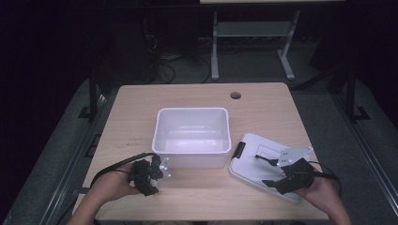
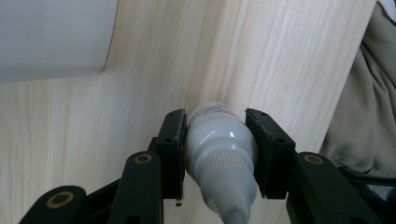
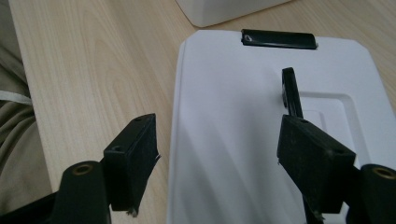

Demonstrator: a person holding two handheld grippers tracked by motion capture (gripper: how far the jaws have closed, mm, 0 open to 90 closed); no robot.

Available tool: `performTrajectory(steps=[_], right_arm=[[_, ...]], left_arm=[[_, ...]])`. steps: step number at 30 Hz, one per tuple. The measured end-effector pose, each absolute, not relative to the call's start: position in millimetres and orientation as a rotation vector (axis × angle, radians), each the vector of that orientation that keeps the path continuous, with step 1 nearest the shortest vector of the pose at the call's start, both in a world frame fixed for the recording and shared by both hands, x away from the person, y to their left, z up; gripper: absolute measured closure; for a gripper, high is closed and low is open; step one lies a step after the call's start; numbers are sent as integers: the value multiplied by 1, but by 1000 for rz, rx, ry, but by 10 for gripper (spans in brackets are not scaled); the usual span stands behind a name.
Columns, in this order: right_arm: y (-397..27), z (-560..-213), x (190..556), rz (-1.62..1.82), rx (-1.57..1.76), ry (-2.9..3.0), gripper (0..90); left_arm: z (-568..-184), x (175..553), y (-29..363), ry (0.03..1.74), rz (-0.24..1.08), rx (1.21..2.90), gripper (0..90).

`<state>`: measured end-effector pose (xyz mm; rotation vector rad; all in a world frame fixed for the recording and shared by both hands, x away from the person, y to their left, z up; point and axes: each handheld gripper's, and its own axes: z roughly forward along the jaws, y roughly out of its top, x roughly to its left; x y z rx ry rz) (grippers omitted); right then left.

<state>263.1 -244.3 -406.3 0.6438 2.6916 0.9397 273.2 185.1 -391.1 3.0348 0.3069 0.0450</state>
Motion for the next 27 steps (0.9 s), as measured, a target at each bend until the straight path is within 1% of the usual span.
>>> performTrajectory(steps=[11,27], right_arm=[[-245,-406,263,940,643,2690,277],[-247,-404,263,949,645,2683,274]], left_arm=[[-373,270,185,276,48,3029,597],[-324,274,189,274,48,3023,597]])
